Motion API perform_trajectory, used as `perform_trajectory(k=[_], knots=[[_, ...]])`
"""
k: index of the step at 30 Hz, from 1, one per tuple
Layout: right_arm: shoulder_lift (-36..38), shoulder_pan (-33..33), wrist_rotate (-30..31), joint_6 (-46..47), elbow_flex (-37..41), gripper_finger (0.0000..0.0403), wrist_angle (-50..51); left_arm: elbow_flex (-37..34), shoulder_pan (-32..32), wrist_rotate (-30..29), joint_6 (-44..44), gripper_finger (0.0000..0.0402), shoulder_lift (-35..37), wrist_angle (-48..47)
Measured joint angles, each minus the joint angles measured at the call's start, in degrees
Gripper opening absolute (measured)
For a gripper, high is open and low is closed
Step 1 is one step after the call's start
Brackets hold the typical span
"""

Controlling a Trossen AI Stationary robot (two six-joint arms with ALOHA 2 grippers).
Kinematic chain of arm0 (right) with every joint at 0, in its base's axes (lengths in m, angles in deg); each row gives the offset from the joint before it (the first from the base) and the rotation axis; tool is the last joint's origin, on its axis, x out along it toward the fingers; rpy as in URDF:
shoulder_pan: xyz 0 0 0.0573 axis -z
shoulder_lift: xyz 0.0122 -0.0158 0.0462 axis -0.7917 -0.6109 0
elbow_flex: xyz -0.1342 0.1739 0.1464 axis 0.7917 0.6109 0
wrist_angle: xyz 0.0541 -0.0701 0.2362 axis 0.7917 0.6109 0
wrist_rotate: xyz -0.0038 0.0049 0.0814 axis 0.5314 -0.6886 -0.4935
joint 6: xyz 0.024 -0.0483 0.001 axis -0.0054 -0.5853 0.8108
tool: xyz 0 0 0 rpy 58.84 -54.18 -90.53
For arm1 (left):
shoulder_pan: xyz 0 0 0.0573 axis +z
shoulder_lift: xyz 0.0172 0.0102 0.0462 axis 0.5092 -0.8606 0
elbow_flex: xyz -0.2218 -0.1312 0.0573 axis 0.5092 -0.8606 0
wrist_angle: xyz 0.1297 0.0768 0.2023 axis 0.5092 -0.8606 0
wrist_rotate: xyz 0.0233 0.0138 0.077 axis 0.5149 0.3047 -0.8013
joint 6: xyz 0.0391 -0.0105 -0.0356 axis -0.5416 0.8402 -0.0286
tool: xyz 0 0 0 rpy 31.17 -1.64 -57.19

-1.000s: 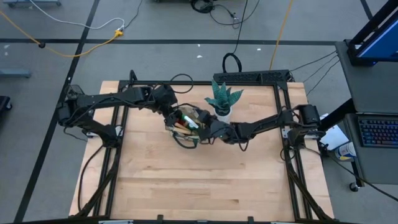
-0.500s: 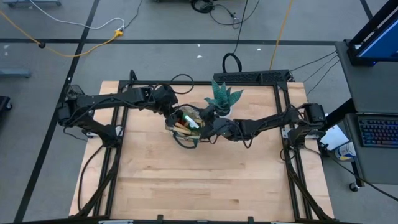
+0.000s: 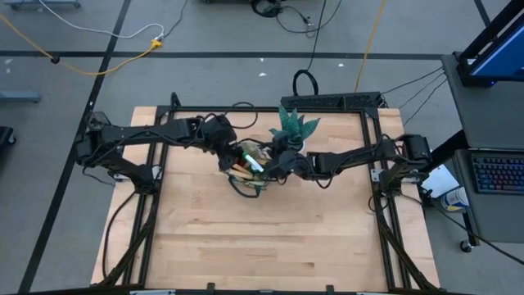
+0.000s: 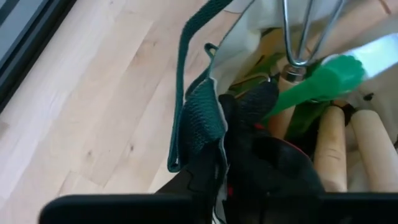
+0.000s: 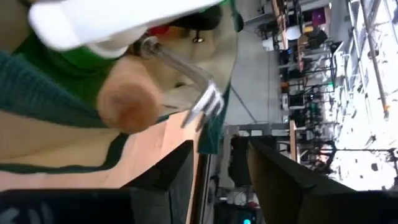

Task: Pick & Place Garden tools in Gardening bag
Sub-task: Put the brown hand rake into the white gardening bag

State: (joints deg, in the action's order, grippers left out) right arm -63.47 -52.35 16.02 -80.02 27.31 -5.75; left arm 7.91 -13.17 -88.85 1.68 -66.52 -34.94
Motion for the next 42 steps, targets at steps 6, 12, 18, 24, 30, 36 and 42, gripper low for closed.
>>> perform_trajectory(k=[6, 12, 18, 24, 30, 36, 42], knots=[[0.04, -0.02, -0.03, 3.57, 0.0, 0.0141, 2.6, 1.03, 0.04, -0.69, -1.47, 0.0072, 0.0, -0.19], [0.13, -0.95, 0.13, 8.95, 0.0, 0.0141, 3.9, 2.31, -0.68, -1.23, -2.97, 0.0088, 0.0, -0.78], [0.15, -2.28, 0.2, 13.35, 0.0, 0.0141, 7.86, 4.75, -1.98, -1.52, -3.06, 0.0109, 0.0, -5.85], [0.28, -5.22, 6.03, 14.88, 0.0, 0.0141, 9.45, 8.91, -3.73, -1.52, -3.06, 0.0128, 0.0, -6.17], [1.79, -9.62, 4.22, 16.25, 0.26, 0.0141, 10.77, 11.06, -6.33, -0.85, -4.37, 0.0127, -0.02, 1.4], [2.07, -12.44, -8.3, 11.61, 4.01, 0.0141, 1.72, 11.08, -8.79, -1.26, -7.65, 0.0127, -4.26, 9.13], [2.07, -11.49, -8.83, 6.83, 9.21, 0.0141, -10.38, 11.04, -9.12, -1.49, -7.13, 0.0127, -10.7, 15.83]])
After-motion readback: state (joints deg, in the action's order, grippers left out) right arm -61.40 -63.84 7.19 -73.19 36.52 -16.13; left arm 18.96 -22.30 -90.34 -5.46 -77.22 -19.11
